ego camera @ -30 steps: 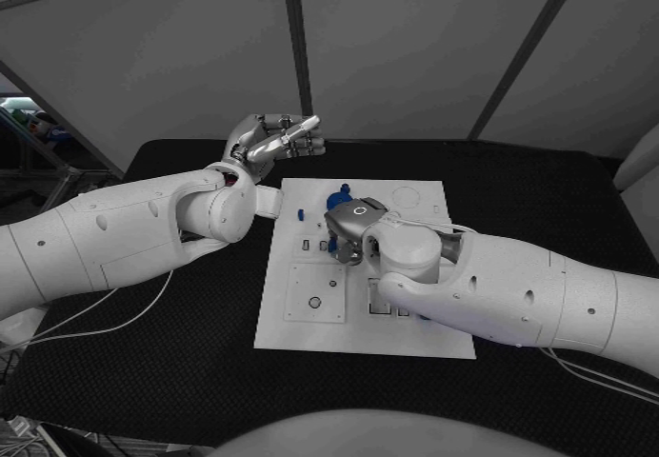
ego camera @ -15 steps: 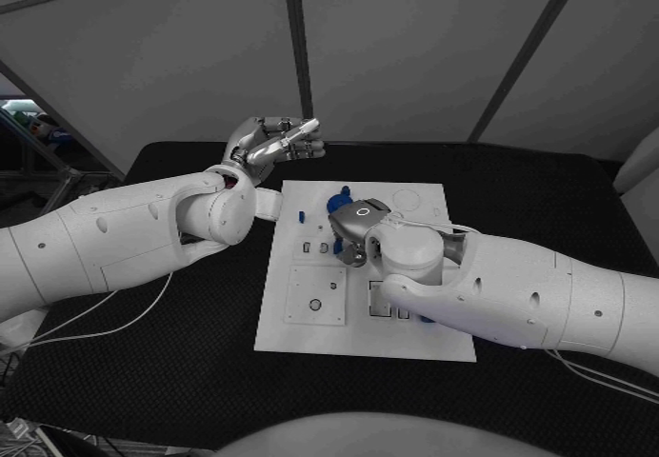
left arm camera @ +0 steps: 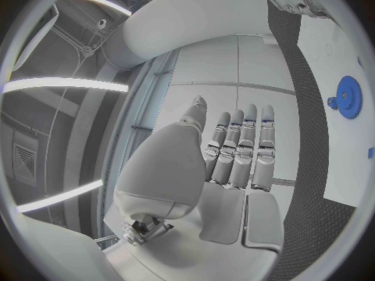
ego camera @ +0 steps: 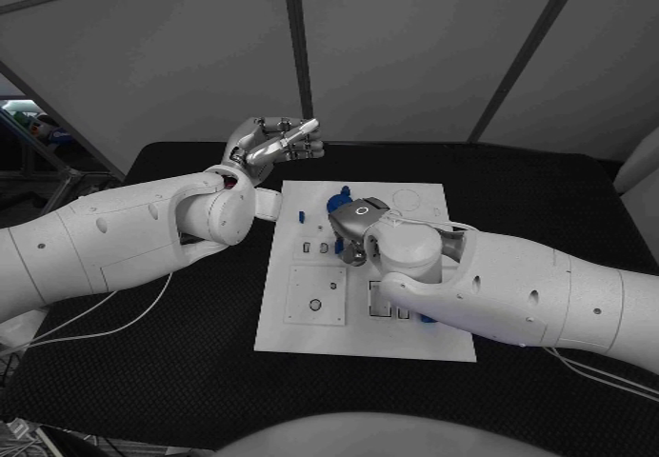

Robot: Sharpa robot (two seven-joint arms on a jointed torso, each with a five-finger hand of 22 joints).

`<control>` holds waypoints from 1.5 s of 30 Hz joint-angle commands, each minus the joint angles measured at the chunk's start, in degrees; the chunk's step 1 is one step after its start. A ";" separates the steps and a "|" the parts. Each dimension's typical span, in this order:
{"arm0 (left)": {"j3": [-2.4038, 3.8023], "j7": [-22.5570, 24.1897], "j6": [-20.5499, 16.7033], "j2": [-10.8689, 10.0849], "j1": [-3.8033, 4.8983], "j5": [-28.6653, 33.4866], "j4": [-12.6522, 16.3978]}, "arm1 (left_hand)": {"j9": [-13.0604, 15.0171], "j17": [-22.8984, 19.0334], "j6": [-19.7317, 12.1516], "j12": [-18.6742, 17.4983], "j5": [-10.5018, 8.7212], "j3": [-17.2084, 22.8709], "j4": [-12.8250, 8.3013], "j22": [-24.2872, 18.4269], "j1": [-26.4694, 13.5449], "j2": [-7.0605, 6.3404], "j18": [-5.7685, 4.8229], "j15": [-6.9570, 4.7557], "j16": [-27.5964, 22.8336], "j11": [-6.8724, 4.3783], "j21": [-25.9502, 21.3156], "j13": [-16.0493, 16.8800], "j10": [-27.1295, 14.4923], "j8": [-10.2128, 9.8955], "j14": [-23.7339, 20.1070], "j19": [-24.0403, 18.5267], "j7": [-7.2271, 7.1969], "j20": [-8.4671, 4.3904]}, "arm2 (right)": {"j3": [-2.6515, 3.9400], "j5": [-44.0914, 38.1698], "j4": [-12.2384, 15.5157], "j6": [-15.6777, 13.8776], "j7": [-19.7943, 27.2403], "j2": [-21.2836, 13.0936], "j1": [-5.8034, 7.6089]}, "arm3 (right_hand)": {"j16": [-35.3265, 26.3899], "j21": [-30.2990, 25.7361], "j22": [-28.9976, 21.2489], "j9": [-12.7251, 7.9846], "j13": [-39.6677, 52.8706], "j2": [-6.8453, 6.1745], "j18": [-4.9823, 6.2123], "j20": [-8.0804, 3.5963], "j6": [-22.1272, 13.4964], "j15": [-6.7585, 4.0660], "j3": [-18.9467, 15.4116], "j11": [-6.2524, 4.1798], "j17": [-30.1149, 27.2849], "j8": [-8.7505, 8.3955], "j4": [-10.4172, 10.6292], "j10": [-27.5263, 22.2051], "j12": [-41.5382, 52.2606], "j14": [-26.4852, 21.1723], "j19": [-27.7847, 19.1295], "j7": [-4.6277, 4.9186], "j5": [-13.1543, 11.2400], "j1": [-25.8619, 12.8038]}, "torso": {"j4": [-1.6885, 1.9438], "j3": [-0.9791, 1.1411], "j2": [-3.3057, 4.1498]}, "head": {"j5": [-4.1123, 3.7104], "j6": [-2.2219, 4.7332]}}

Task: Assemble the parts on the task board

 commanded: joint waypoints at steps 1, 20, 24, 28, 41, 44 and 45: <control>0.05 0.06 0.43 0.11 0.06 -0.09 -0.02 | -0.07 -0.09 0.44 -0.13 0.28 -0.15 -0.34 -0.08 0.02 0.71 0.00 0.08 -0.39 0.17 -0.30 -0.03 0.37 -0.32 0.52 0.38 -0.11 -0.02 | -0.02 -0.43 -0.04 0.69 -0.15 0.11 0.08 | -0.22 -0.41 -0.12 -0.01 6.36 -0.08 -0.07 0.01 0.15 0.03 0.16 0.03 12.82 -0.11 0.26 -0.09 -0.23 5.57 -0.29 0.13 0.26 -0.48 | -0.01 0.00 0.01 | 0.03 -0.05; 0.05 0.01 0.45 0.28 -0.03 -0.09 -0.17 | -0.06 -0.09 0.46 -0.17 0.28 -0.13 -0.44 -0.10 0.10 0.74 0.00 0.07 -0.42 0.17 -0.33 -0.03 0.39 -0.37 0.55 0.41 -0.11 -0.03 | -0.02 -0.32 -0.14 -0.09 0.39 0.25 0.08 | -0.60 -1.07 -1.19 -0.24 5.50 -0.68 0.07 0.12 -1.04 0.24 0.07 0.23 11.95 -0.77 0.43 -0.72 -0.94 5.34 -0.79 0.40 0.12 -0.94 | -0.02 0.02 0.01 | -0.07 -0.09; 0.05 0.01 0.45 0.29 -0.05 -0.09 -0.19 | -0.06 -0.09 0.46 -0.17 0.28 -0.13 -0.44 -0.10 0.10 0.74 0.00 0.07 -0.42 0.17 -0.33 -0.03 0.39 -0.37 0.55 0.41 -0.11 -0.03 | -0.02 -0.32 -0.15 -0.27 0.48 0.26 0.08 | -0.67 -1.23 -1.44 -0.28 5.32 -0.78 0.10 0.16 -1.28 0.28 0.07 0.27 11.80 -0.90 0.43 -0.87 -1.10 5.30 -0.91 0.46 0.12 -0.97 | -0.01 0.01 -0.02 | -0.11 -0.11; 0.05 0.01 0.46 0.32 -0.07 -0.09 -0.20 | -0.06 -0.09 0.46 -0.17 0.28 -0.13 -0.44 -0.10 0.10 0.74 0.00 0.07 -0.42 0.17 -0.33 -0.03 0.39 -0.37 0.55 0.41 -0.11 -0.03 | -0.02 -0.31 -0.19 -0.32 0.58 0.30 0.08 | -0.75 -1.41 -1.73 -0.32 5.17 -0.90 0.15 0.20 -1.52 0.34 0.05 0.33 11.63 -1.01 0.46 -0.98 -1.23 5.26 -1.04 0.54 0.10 -1.03 | -0.03 0.00 0.01 | -0.09 -0.09; 0.05 0.00 0.46 0.35 -0.10 -0.09 -0.23 | -0.06 -0.09 0.46 -0.17 0.28 -0.13 -0.44 -0.10 0.10 0.74 0.00 0.07 -0.42 0.17 -0.33 -0.03 0.39 -0.37 0.55 0.41 -0.11 -0.03 | -0.02 -0.28 -0.27 -0.57 0.81 0.37 0.07 | -1.03 -1.97 -2.62 -0.40 4.60 -1.21 0.27 0.37 -2.26 0.54 0.00 0.53 11.05 -1.33 0.60 -1.43 -1.71 5.10 -1.45 0.78 -0.03 -1.23 | -0.01 0.00 0.01 | -0.10 -0.10; 0.05 0.00 0.46 0.35 -0.10 -0.09 -0.24 | -0.06 -0.09 0.46 -0.17 0.28 -0.13 -0.44 -0.10 0.10 0.74 0.00 0.07 -0.42 0.17 -0.33 -0.03 0.39 -0.37 0.55 0.41 -0.11 -0.03 | -0.02 -0.23 -0.28 -0.61 0.86 0.37 0.07 | -1.05 -2.07 -2.78 -0.41 4.50 -1.26 0.30 0.40 -2.37 0.58 -0.02 0.56 11.01 -1.37 0.62 -1.51 -1.79 5.09 -1.53 0.82 -0.05 -1.26 | -0.02 0.01 0.00 | -0.10 -0.12; 0.05 0.00 0.46 0.36 -0.11 -0.09 -0.24 | -0.06 -0.09 0.46 -0.17 0.28 -0.13 -0.44 -0.10 0.10 0.74 0.00 0.07 -0.42 0.17 -0.33 -0.03 0.39 -0.37 0.55 0.41 -0.11 -0.03 | -0.02 -0.21 -0.28 -0.63 0.87 0.36 0.07 | -1.06 -2.12 -2.85 -0.42 4.48 -1.28 0.31 0.41 -2.43 0.59 -0.02 0.58 10.99 -1.40 0.64 -1.53 -1.82 5.08 -1.56 0.83 -0.05 -1.27 | -0.02 0.01 0.00 | -0.10 -0.12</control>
